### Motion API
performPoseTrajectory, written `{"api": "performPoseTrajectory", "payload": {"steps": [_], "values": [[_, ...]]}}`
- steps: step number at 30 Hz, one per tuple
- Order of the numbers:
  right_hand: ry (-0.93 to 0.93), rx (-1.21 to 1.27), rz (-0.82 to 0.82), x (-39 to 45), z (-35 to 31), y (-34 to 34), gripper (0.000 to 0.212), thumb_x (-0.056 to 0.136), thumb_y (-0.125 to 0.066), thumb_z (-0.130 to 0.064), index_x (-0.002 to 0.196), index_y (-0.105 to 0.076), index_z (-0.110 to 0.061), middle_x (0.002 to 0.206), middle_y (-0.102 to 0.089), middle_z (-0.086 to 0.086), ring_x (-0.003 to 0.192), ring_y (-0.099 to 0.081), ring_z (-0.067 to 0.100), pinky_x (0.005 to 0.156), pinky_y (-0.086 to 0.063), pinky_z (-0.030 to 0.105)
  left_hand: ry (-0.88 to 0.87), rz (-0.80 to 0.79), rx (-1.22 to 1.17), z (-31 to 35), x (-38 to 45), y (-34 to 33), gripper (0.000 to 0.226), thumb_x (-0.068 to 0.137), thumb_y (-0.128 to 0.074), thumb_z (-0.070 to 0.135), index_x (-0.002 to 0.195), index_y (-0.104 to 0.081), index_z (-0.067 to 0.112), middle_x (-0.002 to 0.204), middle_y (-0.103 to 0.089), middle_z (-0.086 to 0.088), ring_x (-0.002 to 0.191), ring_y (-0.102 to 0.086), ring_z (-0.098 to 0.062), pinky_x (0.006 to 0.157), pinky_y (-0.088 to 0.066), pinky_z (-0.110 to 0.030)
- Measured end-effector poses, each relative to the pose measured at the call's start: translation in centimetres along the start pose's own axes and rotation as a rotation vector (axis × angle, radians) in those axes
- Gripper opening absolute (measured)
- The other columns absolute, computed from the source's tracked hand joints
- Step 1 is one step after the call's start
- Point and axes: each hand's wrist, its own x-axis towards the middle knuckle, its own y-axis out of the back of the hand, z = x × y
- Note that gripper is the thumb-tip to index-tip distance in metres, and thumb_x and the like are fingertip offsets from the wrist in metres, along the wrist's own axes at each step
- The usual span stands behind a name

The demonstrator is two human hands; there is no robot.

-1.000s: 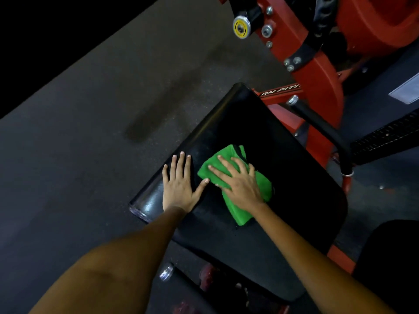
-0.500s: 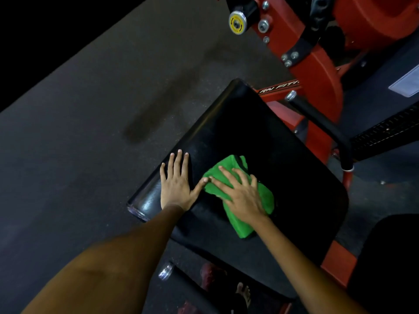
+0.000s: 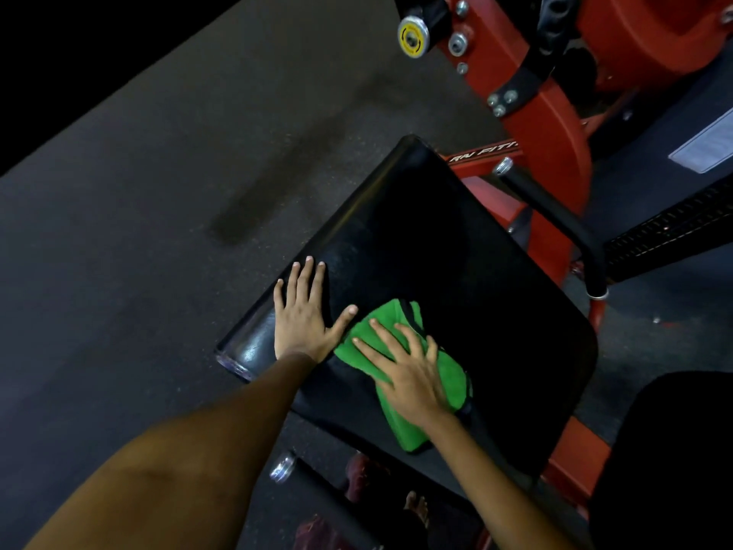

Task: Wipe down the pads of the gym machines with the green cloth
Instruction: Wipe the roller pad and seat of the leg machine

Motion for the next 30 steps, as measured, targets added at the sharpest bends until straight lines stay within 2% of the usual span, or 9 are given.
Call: {"api": "performPoseTrajectory", "payload": {"steps": [3, 6, 8, 12, 17, 21, 23, 25, 30], "values": [[-0.126, -0.012, -0.003, -0.6, 2.5, 0.4, 0.059, 0.081, -0.044, -0.043, 0.138, -0.035, -0.046, 0.147, -0.039, -0.008, 0.121, -0.038, 0.027, 0.085, -0.045, 0.057, 0.012, 0.008, 0.007, 0.0, 0.0, 0.0, 0.089, 0.084, -0.013, 0.073, 0.152, -0.022, 0.015, 0.159, -0.017, -0.006, 0.147, -0.005, -0.020, 0.118, 0.000, -0.043], [-0.434, 0.038, 0.023, 1.2, 0.5, 0.4, 0.057, 0.084, -0.056, -0.043, 0.138, -0.040, -0.043, 0.147, -0.041, -0.005, 0.121, -0.038, 0.029, 0.085, -0.043, 0.056, 0.017, 0.006, 0.016, -0.1, 0.0, -0.1, 0.085, 0.086, -0.013, 0.069, 0.152, -0.020, 0.015, 0.159, -0.015, -0.006, 0.147, -0.004, -0.020, 0.118, 0.001, -0.042], [-0.486, 0.064, 0.041, 1.7, -2.8, 0.1, 0.061, 0.080, -0.067, -0.040, 0.137, -0.044, -0.042, 0.147, -0.042, -0.004, 0.123, -0.035, 0.030, 0.088, -0.041, 0.058, 0.016, 0.008, 0.012, 0.0, 0.0, -0.1, 0.084, 0.086, -0.012, 0.068, 0.152, -0.020, 0.015, 0.159, -0.014, -0.006, 0.147, -0.004, -0.020, 0.118, 0.002, -0.042], [-0.267, 0.078, 0.010, -2.3, -7.3, -0.3, 0.055, 0.081, -0.053, -0.042, 0.135, -0.044, -0.041, 0.149, -0.039, -0.005, 0.124, -0.038, 0.028, 0.091, -0.038, 0.059, 0.015, 0.024, -0.017, -0.1, -0.1, -0.1, 0.082, 0.087, -0.013, 0.067, 0.151, -0.021, 0.016, 0.159, -0.016, -0.005, 0.147, -0.005, -0.020, 0.118, 0.001, -0.041], [0.152, -0.065, -0.061, -6.8, -0.5, 0.2, 0.061, 0.076, -0.041, -0.039, 0.137, -0.037, -0.043, 0.150, -0.030, -0.008, 0.121, -0.040, 0.025, 0.085, -0.047, 0.059, 0.018, 0.032, -0.007, -0.1, -0.1, -0.4, 0.084, 0.086, -0.014, 0.068, 0.151, -0.022, 0.016, 0.159, -0.016, -0.005, 0.147, -0.005, -0.020, 0.118, 0.002, -0.041], [-0.471, 0.030, -0.018, -4.5, -2.1, 0.0, 0.054, 0.086, -0.045, -0.045, 0.139, -0.034, -0.042, 0.146, -0.043, -0.002, 0.121, -0.038, 0.028, 0.087, -0.043, 0.056, 0.023, 0.023, 0.025, -0.1, 0.0, -0.5, 0.085, 0.086, -0.014, 0.069, 0.152, -0.019, 0.016, 0.159, -0.014, -0.005, 0.147, -0.003, -0.020, 0.117, 0.004, -0.041], [-0.598, 0.084, 0.014, -3.0, -5.5, -0.3, 0.065, 0.080, -0.065, -0.042, 0.138, -0.036, -0.040, 0.144, -0.046, 0.000, 0.121, -0.037, 0.030, 0.088, -0.042, 0.058, 0.020, 0.025, 0.029, -0.1, -0.1, -0.5, 0.085, 0.086, -0.015, 0.069, 0.152, -0.019, 0.016, 0.159, -0.014, -0.005, 0.147, -0.004, -0.021, 0.117, 0.003, -0.042], [-0.450, 0.071, 0.024, -2.8, -8.0, -0.3, 0.079, 0.069, -0.077, -0.036, 0.138, -0.039, -0.040, 0.145, -0.045, 0.000, 0.122, -0.037, 0.030, 0.088, -0.041, 0.061, 0.018, 0.028, 0.023, -0.2, 0.0, -0.5, 0.084, 0.086, -0.016, 0.069, 0.152, -0.020, 0.015, 0.159, -0.015, -0.005, 0.147, -0.005, -0.021, 0.118, 0.002, -0.042], [0.275, -0.031, -0.035, -7.7, -4.8, -0.5, 0.072, 0.075, -0.065, -0.039, 0.140, -0.036, -0.044, 0.152, -0.029, -0.007, 0.125, -0.041, 0.025, 0.088, -0.045, 0.058, 0.026, 0.024, 0.029, -0.1, 0.0, -0.4, 0.085, 0.086, -0.016, 0.070, 0.152, -0.020, 0.016, 0.159, -0.015, -0.005, 0.147, -0.005, -0.020, 0.118, 0.001, -0.042]]}}
